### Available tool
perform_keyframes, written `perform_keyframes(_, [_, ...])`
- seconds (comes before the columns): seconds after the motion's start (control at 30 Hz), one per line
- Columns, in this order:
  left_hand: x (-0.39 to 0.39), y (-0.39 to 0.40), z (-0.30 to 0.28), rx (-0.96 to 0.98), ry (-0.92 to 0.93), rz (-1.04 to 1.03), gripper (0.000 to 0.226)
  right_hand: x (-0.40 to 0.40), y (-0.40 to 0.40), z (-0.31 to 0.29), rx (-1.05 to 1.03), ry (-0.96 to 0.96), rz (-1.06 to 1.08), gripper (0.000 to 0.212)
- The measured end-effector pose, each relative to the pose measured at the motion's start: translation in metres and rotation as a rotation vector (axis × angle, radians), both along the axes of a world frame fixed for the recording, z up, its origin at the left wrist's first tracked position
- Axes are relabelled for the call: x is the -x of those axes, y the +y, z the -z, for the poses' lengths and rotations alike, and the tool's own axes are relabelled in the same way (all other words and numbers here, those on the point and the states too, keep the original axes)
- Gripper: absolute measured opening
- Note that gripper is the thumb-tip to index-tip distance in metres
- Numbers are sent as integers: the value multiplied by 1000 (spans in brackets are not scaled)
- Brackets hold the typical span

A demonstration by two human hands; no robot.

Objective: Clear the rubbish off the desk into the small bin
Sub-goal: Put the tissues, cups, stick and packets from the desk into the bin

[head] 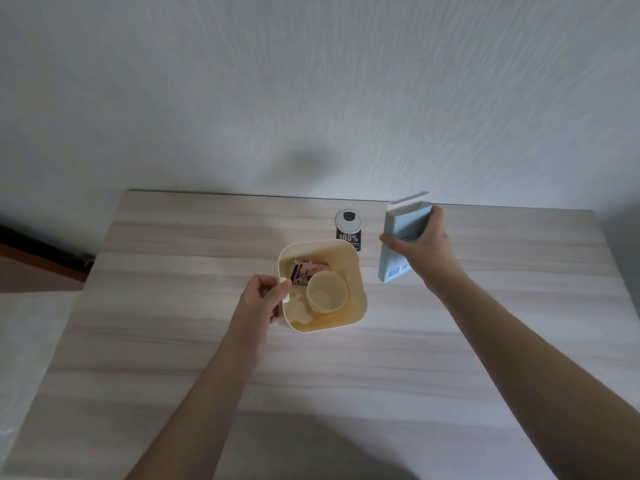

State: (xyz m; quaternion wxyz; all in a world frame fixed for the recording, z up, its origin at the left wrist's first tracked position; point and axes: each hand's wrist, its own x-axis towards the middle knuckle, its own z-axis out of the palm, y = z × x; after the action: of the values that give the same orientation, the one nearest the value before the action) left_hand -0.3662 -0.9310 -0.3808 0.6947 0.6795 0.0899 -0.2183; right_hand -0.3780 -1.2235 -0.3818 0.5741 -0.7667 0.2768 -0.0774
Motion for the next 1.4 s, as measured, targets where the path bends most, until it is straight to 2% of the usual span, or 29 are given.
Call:
perform_keyframes(0.13, [12, -4, -2, -14, -26, 29, 12, 26, 3, -36, -110, -179, -29, 92])
perform_keyframes(0.3, [26, -11, -4, -18, -101, 20, 10, 56, 3, -70, -74, -294, -24, 86])
perform_keyframes(0.43, [37, -15, -5, -110, -254, 120, 29, 73, 9, -89, -128, -373, -71, 79])
perform_keyframes(0.53, [46, -17, -7, -145, -335, 176, 34, 83, 17, -98, -131, -412, -116, 72])
perform_keyframes(0.63, [48, -20, -9, -75, -283, 129, 33, 89, 29, -101, -107, -371, -161, 60])
perform_keyframes(0.77, [51, -20, -11, -8, -259, 154, 21, 98, 43, -103, -56, -343, -190, 27])
perform_keyframes(0.9, [54, -20, -12, 20, -231, 171, 32, 107, 47, -107, -55, -371, -248, 18])
perform_keyframes(1.0, [54, -24, -14, 43, -192, 141, 38, 109, 46, -115, 37, -371, -279, 23])
perform_keyframes(1.13, [49, -26, -15, 55, -176, 111, 29, 112, 43, -119, 164, -387, -313, 36])
perform_keyframes(1.4, [46, -30, -21, 108, -134, 153, 41, 118, 50, -115, 710, -497, -429, 34])
